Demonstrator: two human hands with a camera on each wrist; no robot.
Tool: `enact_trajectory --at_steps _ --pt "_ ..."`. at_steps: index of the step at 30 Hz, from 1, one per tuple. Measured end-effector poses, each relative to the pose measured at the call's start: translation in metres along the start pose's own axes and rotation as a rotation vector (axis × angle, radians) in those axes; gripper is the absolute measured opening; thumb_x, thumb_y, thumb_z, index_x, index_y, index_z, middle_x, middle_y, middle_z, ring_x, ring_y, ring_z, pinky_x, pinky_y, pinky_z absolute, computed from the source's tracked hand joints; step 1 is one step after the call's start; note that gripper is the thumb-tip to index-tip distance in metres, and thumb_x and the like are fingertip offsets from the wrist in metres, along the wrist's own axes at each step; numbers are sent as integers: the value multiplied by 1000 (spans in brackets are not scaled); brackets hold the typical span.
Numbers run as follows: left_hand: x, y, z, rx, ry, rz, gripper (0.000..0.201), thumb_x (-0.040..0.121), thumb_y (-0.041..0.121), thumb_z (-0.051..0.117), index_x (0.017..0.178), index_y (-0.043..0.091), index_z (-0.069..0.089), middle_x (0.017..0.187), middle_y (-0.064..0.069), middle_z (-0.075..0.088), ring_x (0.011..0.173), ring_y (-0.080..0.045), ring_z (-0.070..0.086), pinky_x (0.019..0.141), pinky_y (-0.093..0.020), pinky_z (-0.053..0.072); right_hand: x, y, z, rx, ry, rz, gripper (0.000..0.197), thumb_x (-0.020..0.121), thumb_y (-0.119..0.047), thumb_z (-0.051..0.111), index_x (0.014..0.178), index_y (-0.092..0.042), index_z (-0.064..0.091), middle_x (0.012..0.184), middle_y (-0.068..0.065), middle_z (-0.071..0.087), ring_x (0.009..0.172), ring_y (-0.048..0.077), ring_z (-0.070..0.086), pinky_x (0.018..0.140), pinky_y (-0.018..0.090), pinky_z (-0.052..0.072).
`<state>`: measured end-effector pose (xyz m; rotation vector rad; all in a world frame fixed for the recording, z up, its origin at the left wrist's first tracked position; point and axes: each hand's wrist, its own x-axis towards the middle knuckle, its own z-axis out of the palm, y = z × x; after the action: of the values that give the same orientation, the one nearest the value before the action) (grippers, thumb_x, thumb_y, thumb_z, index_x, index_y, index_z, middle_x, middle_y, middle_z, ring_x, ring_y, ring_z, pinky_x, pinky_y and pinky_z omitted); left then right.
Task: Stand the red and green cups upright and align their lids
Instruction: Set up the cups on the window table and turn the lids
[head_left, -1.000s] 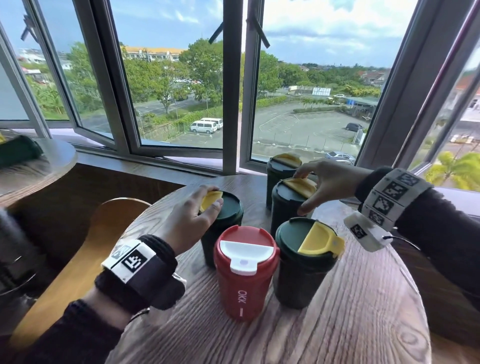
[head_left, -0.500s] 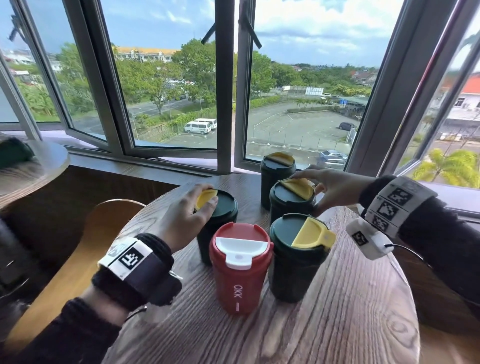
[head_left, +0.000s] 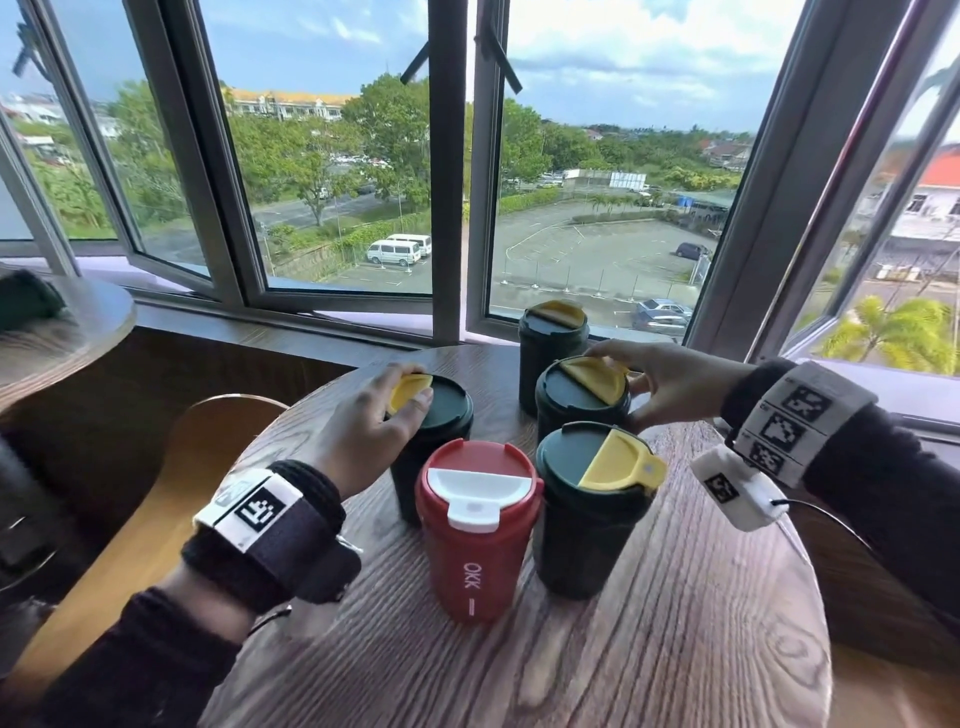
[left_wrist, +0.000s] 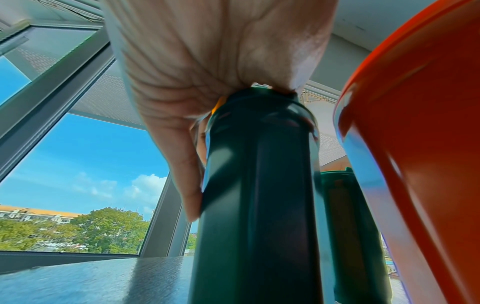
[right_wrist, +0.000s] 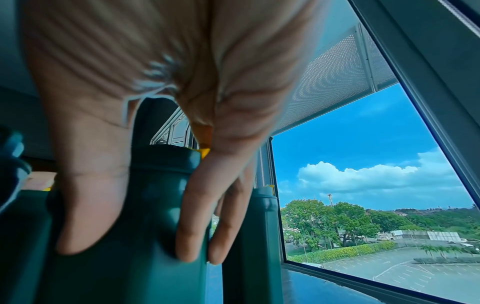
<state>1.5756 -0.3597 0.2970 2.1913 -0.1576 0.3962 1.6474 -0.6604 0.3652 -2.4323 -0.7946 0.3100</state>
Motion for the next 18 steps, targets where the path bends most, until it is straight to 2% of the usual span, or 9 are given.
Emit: enact_trajectory --at_steps 3,6,9,12,15,18 --pt "1 -1 0 -2 -3 -7 48 81 49 43 123 27 51 119 3 59 108 -15 55 98 -35 43 -1 0 0 -9 -9 -7 80 62 -17 85 131 -21 45 124 0 57 104 26 63 92 48 51" --pt "1 -1 0 0 8 -2 48 80 49 43 122 27 51 118 3 59 108 -15 55 98 -35 43 -3 2 0 -19 -11 -11 79 63 -13 85 131 -18 45 123 0 58 105 18 62 92 44 51" --pt "0 0 0 16 7 8 48 81 48 43 123 26 51 119 3 59 108 -14 54 96 -34 43 -5 5 0 -9 -14 0 79 63 -10 85 131 -18 45 120 2 59 103 25 64 90 47 52" --pt "-1 1 0 35 15 2 48 81 49 42 122 27 51 117 4 59 106 -15 55 94 -35 45 -5 6 -1 -38 -21 0 78 64 -11 85 130 -20 45 120 -1 58 108 22 61 92 45 52" --pt "0 0 0 36 2 -7 49 81 50 41 123 28 50 118 5 59 107 -14 55 94 -34 44 -4 5 -3 -47 -43 38 80 63 -10 84 130 -23 44 121 -2 56 106 28 62 91 45 51" --pt "0 0 -1 30 -3 -2 48 81 50 41 123 28 50 117 4 59 107 -14 55 93 -33 44 -5 -1 -8 -48 -80 77 81 63 -5 84 129 -27 43 117 -12 53 101 30 64 88 40 53"
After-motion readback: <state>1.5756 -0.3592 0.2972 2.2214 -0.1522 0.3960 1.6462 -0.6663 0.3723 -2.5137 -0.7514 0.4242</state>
